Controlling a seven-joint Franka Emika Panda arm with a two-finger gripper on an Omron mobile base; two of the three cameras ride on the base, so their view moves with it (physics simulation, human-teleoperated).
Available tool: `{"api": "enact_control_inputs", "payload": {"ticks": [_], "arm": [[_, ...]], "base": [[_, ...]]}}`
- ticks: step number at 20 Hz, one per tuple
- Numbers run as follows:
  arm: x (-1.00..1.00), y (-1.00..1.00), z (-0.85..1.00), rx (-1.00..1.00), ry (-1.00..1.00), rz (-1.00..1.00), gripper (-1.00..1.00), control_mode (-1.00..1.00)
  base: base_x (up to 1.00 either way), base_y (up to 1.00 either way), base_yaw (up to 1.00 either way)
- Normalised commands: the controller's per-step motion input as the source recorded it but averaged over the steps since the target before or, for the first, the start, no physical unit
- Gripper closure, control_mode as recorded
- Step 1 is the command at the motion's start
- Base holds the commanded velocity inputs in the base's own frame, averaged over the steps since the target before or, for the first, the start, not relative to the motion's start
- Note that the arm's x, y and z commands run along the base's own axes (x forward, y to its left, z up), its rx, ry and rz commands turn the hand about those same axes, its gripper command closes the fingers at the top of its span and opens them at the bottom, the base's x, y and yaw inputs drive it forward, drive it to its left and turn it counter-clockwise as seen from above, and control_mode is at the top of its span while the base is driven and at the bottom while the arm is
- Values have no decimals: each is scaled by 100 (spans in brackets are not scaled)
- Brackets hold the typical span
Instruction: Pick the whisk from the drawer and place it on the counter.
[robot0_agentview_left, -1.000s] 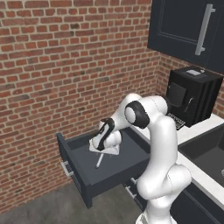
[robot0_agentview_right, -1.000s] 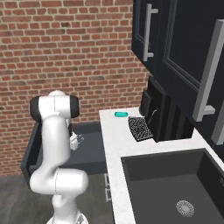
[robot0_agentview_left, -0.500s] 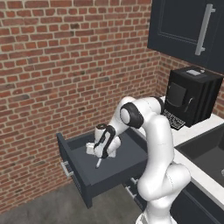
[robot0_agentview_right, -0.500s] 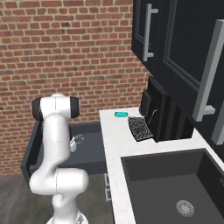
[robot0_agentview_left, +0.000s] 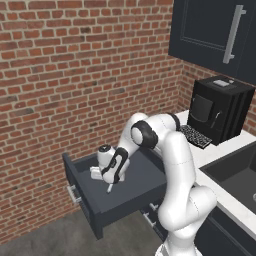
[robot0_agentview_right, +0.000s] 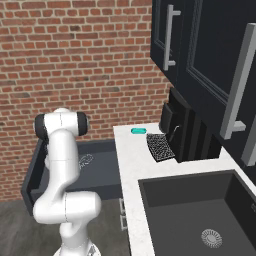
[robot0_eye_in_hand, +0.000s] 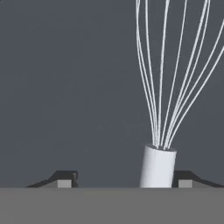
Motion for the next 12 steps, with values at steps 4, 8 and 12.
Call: {"api": "enact_control_inputs", "payload": {"ticks": [4,8,12], "arm": [[-1,0,-13,0,8,0,100,-100],[0,0,-2,0,2,0,100,-100],[0,0,0,0,1,0,100,-100]], "base": [[0,0,0],[0,0,0],[0,0,0]]}}
